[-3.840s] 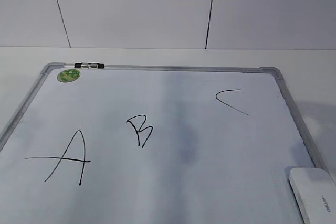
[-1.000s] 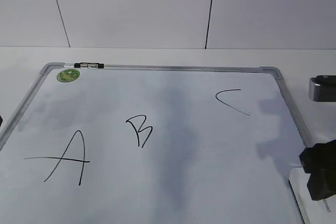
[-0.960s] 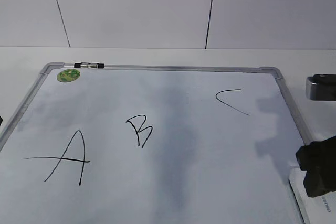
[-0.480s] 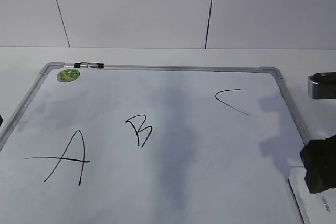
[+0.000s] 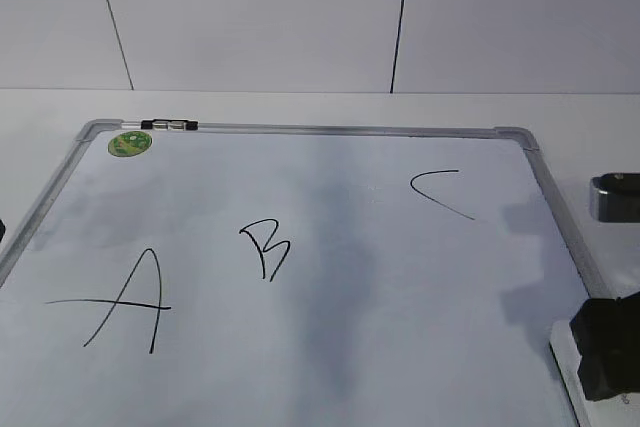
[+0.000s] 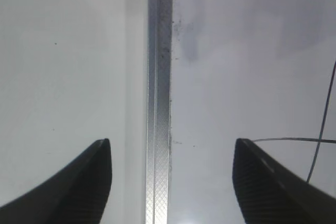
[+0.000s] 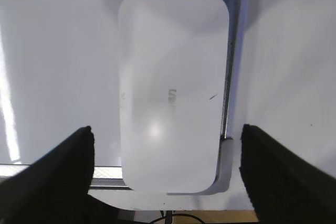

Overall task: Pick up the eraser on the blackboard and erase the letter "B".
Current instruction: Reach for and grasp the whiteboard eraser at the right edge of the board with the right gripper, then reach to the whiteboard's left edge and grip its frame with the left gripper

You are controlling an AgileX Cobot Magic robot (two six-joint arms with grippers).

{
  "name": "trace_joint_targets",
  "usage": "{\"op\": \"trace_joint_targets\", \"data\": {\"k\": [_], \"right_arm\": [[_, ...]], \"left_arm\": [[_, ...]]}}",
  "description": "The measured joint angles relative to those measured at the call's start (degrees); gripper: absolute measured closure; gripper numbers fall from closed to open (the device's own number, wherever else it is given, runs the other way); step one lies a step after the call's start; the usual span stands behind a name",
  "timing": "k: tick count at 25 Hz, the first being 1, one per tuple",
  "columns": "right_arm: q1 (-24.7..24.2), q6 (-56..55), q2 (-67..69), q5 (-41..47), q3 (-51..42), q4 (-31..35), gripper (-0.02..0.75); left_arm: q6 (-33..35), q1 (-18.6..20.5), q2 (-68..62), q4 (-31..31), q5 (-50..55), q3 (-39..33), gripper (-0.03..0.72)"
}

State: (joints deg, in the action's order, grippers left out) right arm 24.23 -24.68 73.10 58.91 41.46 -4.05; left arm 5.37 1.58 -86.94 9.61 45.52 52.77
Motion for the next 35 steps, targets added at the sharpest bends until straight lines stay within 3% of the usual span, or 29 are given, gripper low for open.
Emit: {"op": "trace_joint_targets", "data": {"k": [8,35], "right_arm": [[-0.6,-1.5,0.0,-4.9,-2.1,-0.2,0.057],[-0.8,-1.7,9.7,-8.3,-2.1,-2.6,0.058]], "left_arm": [[0.0,0.0,0.0,0.1,0.0,0.0,0.149],[0.0,0.0,0.0,0.2,0.2,0.0,0.149]]}}
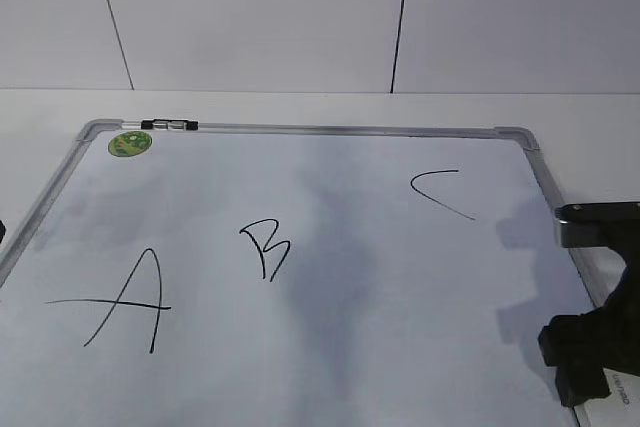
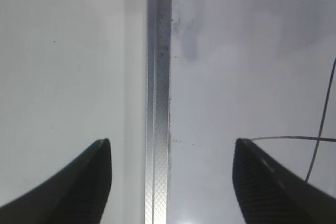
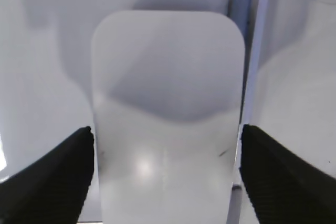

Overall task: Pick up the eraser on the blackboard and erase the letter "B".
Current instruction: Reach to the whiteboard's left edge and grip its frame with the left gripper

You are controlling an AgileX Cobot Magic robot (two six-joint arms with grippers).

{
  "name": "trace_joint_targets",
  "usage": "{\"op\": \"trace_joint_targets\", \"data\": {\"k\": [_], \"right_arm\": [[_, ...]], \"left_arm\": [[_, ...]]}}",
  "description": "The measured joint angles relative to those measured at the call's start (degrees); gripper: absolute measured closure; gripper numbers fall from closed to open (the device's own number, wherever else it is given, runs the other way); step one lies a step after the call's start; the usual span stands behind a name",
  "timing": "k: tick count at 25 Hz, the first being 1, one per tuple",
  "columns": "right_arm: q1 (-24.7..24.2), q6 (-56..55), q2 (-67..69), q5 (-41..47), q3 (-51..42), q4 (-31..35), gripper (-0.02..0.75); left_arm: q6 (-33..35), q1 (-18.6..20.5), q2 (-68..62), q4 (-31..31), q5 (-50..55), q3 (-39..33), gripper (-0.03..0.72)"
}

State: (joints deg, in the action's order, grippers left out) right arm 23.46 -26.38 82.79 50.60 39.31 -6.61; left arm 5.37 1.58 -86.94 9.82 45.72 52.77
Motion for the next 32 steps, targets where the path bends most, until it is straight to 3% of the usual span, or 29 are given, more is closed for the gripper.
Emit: {"op": "trace_joint_targets", "data": {"k": [13,21,32], "right_arm": [[0.0,0.0,1.9,-1.4,0.0,0.0,0.066],[0.0,0.0,1.9,-1.2,0.0,-0.1,0.153],[0.0,-0.2,1.9,-1.2,0.0,-0.2,0.162]], "left_arm": [[0.0,0.0,0.0,0.0,0.1,0.0,0.149],[0.0,0.0,0.0,0.0,0.1,0.0,0.149],[0.0,0.0,0.0,0.0,0.1,0.0,0.149]]}}
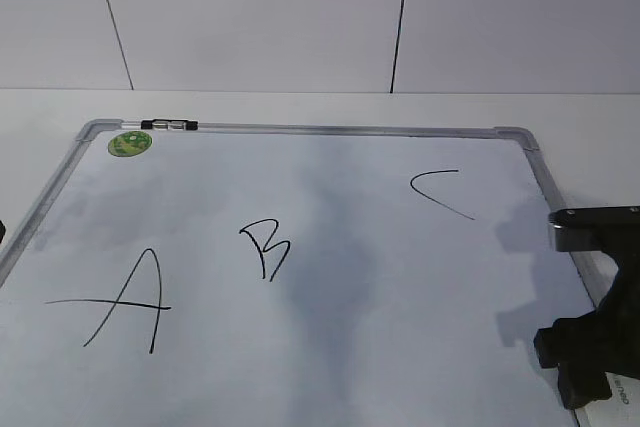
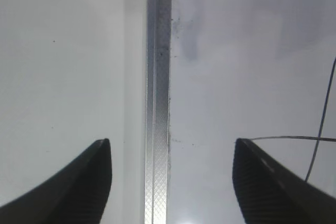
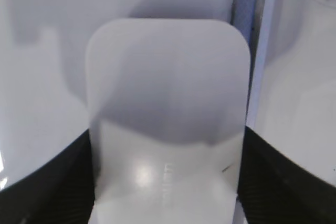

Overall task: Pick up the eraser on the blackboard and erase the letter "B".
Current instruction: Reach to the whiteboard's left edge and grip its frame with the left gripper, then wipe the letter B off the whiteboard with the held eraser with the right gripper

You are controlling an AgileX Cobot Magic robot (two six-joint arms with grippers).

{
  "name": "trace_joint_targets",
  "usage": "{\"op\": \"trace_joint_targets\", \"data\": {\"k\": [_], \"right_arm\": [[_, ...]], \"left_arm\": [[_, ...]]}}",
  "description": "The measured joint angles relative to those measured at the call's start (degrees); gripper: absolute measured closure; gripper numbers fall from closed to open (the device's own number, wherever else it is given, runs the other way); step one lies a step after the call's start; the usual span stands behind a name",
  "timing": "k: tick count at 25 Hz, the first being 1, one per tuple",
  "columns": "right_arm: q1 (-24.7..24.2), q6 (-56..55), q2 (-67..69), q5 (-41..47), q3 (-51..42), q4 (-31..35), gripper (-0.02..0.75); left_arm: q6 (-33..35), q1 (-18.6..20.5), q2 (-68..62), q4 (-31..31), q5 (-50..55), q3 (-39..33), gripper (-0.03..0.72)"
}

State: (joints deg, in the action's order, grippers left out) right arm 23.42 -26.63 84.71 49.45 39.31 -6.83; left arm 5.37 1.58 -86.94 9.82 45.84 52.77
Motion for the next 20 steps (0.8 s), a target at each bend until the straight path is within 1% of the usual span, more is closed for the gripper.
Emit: {"op": "trace_joint_targets", "data": {"k": [12,14,20], "right_arm": [[0.0,0.0,0.0,0.0,0.0,0.0,0.162],[0.0,0.0,0.0,0.0,0.0,0.0,0.162],[0.0,0.0,0.0,0.0,0.0,0.0,0.162]], "left_arm": [[0.0,0.0,-6.7,0.2,-1.1,0.0,0.152],[0.0,0.0,-6.7,0.6,-2.0,0.1,0.174],[0.8,0.0,-6.7,0.9,-3.3,0.2,0.314]]}}
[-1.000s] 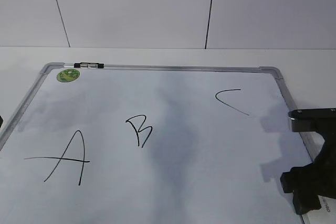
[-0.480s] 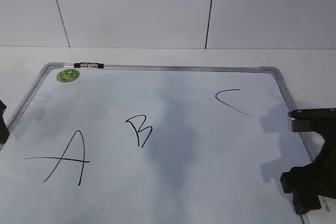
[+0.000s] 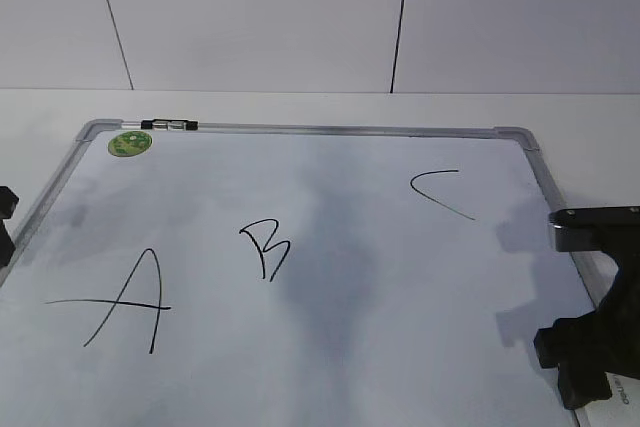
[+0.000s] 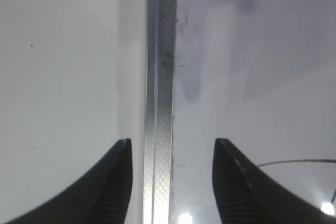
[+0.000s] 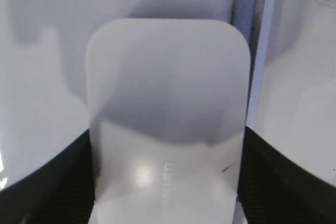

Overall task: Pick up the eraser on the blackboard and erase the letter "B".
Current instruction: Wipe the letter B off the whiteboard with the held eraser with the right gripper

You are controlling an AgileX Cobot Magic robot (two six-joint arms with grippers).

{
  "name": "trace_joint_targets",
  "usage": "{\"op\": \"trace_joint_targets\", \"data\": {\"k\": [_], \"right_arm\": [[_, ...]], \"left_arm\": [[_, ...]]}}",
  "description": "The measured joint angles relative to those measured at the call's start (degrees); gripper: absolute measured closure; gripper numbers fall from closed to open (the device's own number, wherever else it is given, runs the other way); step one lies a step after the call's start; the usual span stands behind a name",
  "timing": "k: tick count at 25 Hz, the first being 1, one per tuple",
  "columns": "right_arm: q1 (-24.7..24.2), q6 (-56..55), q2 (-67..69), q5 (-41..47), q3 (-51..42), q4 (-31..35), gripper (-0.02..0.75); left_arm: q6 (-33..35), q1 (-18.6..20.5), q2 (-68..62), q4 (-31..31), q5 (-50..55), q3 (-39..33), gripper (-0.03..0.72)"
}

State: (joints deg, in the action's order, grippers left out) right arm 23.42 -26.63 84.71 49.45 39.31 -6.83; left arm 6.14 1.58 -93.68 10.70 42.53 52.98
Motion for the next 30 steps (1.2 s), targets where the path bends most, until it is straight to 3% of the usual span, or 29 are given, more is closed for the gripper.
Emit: {"op": "trace_joint_targets", "data": {"k": [6,30], "right_arm": [[0.0,-0.1,0.0,0.0,0.0,0.0,0.162],[0.0,-0.1,0.2,1.1,1.2,0.0,0.162]], "left_arm": [[0.1,0.0,-0.1,1.2,-1.0,0.0,0.344],[0.1,0.0,-5.4,1.9,-2.1,0.0,0.345]]}}
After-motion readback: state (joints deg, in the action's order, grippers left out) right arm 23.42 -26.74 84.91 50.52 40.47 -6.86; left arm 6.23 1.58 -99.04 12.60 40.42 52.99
